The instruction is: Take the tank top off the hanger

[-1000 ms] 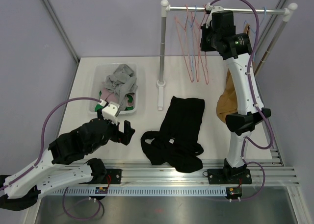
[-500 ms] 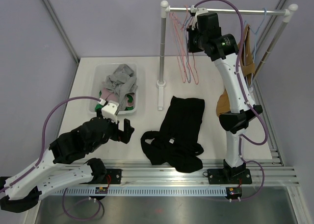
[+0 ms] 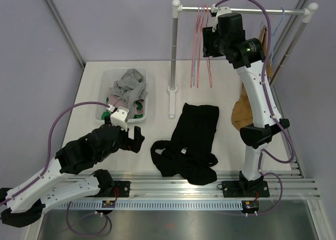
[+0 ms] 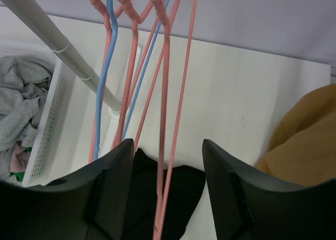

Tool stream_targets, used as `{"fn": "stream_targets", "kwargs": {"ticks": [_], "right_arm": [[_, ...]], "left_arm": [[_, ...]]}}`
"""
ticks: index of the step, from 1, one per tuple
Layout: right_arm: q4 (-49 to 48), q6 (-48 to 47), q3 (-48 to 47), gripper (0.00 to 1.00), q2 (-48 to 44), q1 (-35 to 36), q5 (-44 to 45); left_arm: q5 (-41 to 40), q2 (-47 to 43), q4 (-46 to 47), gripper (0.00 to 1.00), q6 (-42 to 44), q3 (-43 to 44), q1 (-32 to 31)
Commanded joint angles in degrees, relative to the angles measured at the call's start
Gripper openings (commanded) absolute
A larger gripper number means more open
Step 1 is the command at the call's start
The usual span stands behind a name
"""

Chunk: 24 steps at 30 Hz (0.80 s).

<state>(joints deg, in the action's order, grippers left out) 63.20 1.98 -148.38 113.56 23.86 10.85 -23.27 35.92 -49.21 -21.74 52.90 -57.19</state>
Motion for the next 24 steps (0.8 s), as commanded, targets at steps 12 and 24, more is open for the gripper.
{"fn": "stream_targets", "kwargs": {"ticks": [12, 24], "right_arm": [[-6.14, 6.19, 37.73, 0.99, -41.72, 0.31, -6.53], [-15.65, 14.63, 72.07, 0.99, -69.52, 0.31, -20.6]], "left_arm": [[4.71, 24.97, 21.59, 0.99, -10.34, 3.17, -6.27], [9.2, 57.22, 34.17, 0.99, -10.52, 9.49, -6.97]]}}
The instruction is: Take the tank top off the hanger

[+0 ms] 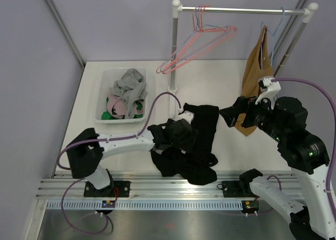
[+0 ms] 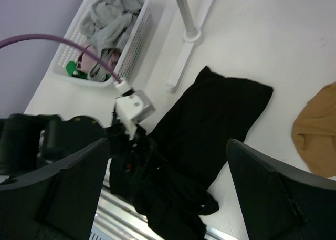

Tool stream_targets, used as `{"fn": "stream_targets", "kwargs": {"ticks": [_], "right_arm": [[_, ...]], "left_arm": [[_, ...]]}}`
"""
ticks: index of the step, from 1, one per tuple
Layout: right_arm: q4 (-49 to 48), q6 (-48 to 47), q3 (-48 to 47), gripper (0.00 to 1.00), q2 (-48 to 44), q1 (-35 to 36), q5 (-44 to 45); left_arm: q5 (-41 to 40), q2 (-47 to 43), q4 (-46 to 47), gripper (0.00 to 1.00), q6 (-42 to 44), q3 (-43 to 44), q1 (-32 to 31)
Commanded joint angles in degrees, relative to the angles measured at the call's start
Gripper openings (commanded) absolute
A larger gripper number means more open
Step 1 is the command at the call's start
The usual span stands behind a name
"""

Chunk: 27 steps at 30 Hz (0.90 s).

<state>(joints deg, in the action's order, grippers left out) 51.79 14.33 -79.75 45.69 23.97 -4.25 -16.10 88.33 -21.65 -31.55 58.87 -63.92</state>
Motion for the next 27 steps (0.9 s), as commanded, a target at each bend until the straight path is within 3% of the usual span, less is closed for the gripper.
{"fn": "stream_targets", "kwargs": {"ticks": [1, 8, 10, 13, 14, 15, 21, 27], "right_arm": [[-4.59, 2.37, 4.24, 1.0, -2.27, 0.12, -6.98], [-3.55, 0.97, 6.1, 1.0, -5.79, 0.12, -9.99], [-2.75, 0.44, 5.3, 1.0, -6.14, 0.2, -9.99], [-2.66, 0.18, 4.95, 1.0, -7.37, 0.2, -10.16], [-2.83, 0.09, 4.95, 0.99, -7.98, 0.2, -10.34], [-2.83, 0.09, 4.78, 1.0, -8.25, 0.12, -10.25], [-1.96, -0.44, 3.98, 0.99, -9.39, 0.12, -8.84], [-2.22, -1.05, 3.9, 1.0, -9.66, 0.2, -8.5]], "left_arm": [[2.3, 7.09, 7.14, 0.99, -0.88, 4.4, -0.15], [-1.22, 20.82, 2.76, 0.97, -2.2, 11.7, -1.91], [-1.13, 22.05, 3.1, 0.75, -2.38, 11.27, -2.44], [-2.18, 21.97, 1.53, 0.18, -3.08, 11.18, -2.87], [-2.62, 21.53, 0.91, 0.06, -2.99, 11.09, -2.96], [-4.19, 20.75, -1.27, 0.0, -3.34, 11.18, -3.05], [-14.47, 5.03, -11.36, 0.0, -4.31, 10.21, -3.4], [-23.01, -10.27, -24.2, 0.0, -1.68, 17.05, -2.09]]}}
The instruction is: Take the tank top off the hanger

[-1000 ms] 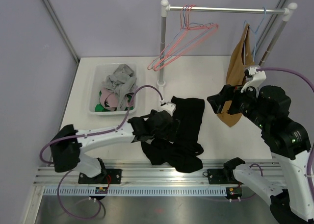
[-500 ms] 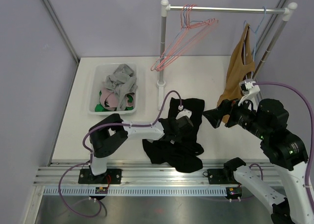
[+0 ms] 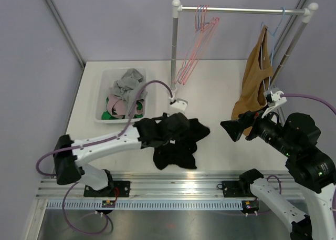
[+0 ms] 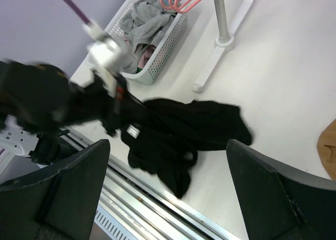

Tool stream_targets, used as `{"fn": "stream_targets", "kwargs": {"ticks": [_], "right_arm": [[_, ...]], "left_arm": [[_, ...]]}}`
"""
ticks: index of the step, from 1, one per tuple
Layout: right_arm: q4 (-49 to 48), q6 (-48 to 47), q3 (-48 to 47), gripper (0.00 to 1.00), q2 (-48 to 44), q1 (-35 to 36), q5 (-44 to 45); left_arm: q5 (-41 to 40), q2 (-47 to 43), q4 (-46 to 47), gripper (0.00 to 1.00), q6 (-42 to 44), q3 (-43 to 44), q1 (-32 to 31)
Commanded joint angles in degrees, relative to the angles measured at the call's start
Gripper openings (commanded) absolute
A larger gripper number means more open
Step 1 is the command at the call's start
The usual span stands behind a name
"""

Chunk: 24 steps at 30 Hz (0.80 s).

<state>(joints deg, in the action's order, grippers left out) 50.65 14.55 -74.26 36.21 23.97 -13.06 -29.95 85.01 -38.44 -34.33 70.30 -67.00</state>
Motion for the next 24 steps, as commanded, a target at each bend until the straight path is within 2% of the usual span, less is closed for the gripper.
{"fn": "stream_targets", "kwargs": {"ticks": [1, 7, 12, 17, 20, 24], "right_arm": [[-1.17, -1.27, -1.68, 0.99, -0.17, 0.2, 0.32], [-1.7, -1.19, -2.56, 0.99, 0.53, 0.12, 0.05], [-2.05, -1.1, -3.0, 0.99, 1.15, 0.12, 0.05], [-3.01, -0.57, -2.82, 0.99, 1.32, 0.12, -0.56], [-3.63, -0.57, -2.91, 1.0, 1.5, 0.2, -0.65], [-4.33, -0.4, -3.08, 0.99, 2.64, 0.12, -0.13]], "left_arm": [[-9.94, -8.1, -9.01, 0.0, 1.54, 6.94, 1.52], [-13.11, -13.99, -16.93, 0.0, 8.48, 20.12, 9.16], [-12.41, -13.47, -18.95, 0.0, 16.83, 32.07, 19.87], [-3.65, -7.34, -18.09, 0.0, 22.62, 39.47, 35.5], [-1.35, -1.9, -17.73, 0.0, 23.78, 41.84, 42.53], [4.01, 6.88, -18.25, 0.0, 24.75, 47.11, 48.89]]}}
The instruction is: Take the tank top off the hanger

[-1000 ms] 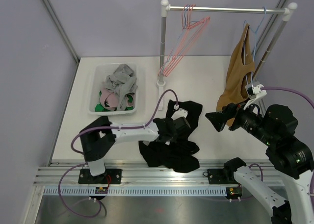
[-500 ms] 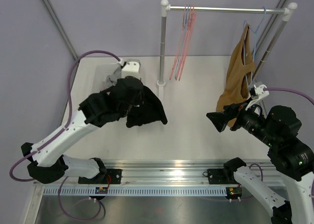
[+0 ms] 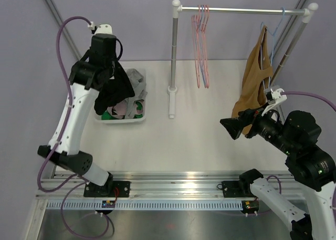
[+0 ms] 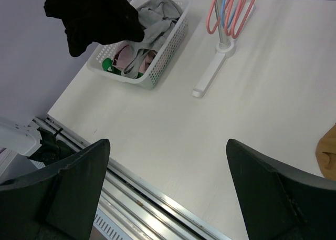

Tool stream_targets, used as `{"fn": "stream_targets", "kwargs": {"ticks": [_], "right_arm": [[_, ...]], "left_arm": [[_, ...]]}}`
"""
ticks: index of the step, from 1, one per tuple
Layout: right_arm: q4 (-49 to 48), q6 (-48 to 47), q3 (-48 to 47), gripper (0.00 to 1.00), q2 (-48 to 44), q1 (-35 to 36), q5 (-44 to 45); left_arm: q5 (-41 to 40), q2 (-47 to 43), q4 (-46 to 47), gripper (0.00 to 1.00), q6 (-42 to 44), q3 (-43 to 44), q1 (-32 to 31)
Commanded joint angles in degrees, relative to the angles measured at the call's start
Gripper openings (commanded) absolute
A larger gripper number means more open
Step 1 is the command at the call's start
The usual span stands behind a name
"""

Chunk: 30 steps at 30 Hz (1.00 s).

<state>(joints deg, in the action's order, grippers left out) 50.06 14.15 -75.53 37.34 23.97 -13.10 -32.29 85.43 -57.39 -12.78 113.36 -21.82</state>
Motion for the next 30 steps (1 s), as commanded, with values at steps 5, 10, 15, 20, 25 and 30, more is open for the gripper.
{"fn": "stream_targets", "kwargs": {"ticks": [5, 10, 15, 20, 25, 30], "right_arm": [[-3.04, 1.14, -2.78, 1.0, 4.49, 0.12, 6.15], [-5.5, 1.58, -0.5, 0.99, 4.58, 0.2, 5.1], [-4.45, 2.54, -0.41, 0.99, 4.49, 0.12, 9.73], [-1.02, 3.42, -4.09, 1.0, 4.41, 0.2, 16.96], [2.14, 1.06, -8.4, 1.0, 7.38, 0.2, 25.83], [6.35, -1.14, -15.52, 0.99, 13.97, 0.2, 33.04]], "left_arm": [[14.16, 19.67, -1.06, 0.0, 2.67, 10.21, 9.68], [26.63, 37.48, -2.37, 0.0, 0.83, 11.35, 12.07], [28.78, 47.37, -4.84, 0.0, -1.72, 9.86, 13.12], [28.07, 45.2, -6.24, 0.0, -3.04, 9.41, 15.23], [29.73, 33.77, -5.02, 0.23, -2.96, 10.47, 15.67], [31.94, 23.4, -5.19, 0.73, -2.87, 13.28, 15.76]]}}
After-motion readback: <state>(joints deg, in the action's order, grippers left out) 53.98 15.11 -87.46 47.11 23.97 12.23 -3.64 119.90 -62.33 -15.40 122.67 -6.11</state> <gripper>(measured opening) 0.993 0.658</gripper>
